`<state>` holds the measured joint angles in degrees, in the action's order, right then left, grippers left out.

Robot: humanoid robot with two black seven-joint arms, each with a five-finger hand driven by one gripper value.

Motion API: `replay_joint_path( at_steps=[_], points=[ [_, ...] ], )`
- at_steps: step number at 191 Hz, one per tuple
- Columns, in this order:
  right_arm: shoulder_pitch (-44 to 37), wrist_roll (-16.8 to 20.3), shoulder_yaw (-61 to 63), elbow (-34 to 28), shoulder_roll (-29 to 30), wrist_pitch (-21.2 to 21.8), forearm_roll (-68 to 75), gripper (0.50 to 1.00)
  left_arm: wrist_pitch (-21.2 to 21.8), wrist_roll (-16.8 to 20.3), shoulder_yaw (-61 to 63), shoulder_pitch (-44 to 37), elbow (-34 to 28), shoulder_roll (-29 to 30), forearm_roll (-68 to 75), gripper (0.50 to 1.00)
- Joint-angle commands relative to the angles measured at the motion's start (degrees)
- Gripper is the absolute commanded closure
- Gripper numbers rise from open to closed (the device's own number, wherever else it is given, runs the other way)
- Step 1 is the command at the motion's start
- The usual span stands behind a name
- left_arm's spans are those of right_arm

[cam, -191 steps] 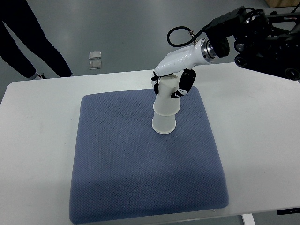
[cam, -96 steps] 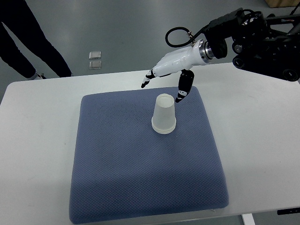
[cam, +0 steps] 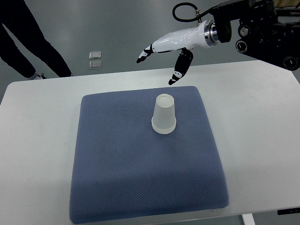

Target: Stack paper cups

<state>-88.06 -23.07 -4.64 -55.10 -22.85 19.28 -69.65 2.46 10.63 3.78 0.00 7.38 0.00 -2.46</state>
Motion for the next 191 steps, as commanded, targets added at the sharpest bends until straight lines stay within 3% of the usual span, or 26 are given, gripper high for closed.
replay_joint_path(
  at_steps=[1,47,80,191],
  points=[
    [3.1,0.0,5.7,4.3,0.3,0.0,6.1,0.587,0.0,0.0,0.0,0.0,0.0,0.0,0.0,0.5],
    [14.1,0.1,21.3,13.8,3.9,-1.3,25.0,0.587,0.0,0.0,0.0,0.0,0.0,0.0,0.0,0.5],
    [20.9,0.0,27.3,20.0,6.1,-5.2,38.0,0.589,0.0,0.0,0.0,0.0,0.0,0.0,0.0,0.5],
    [33.3,-0.2,28.7,20.9,9.0,-11.7,77.9,0.589,0.0,0.0,0.0,0.0,0.0,0.0,0.0,0.5]
  ],
)
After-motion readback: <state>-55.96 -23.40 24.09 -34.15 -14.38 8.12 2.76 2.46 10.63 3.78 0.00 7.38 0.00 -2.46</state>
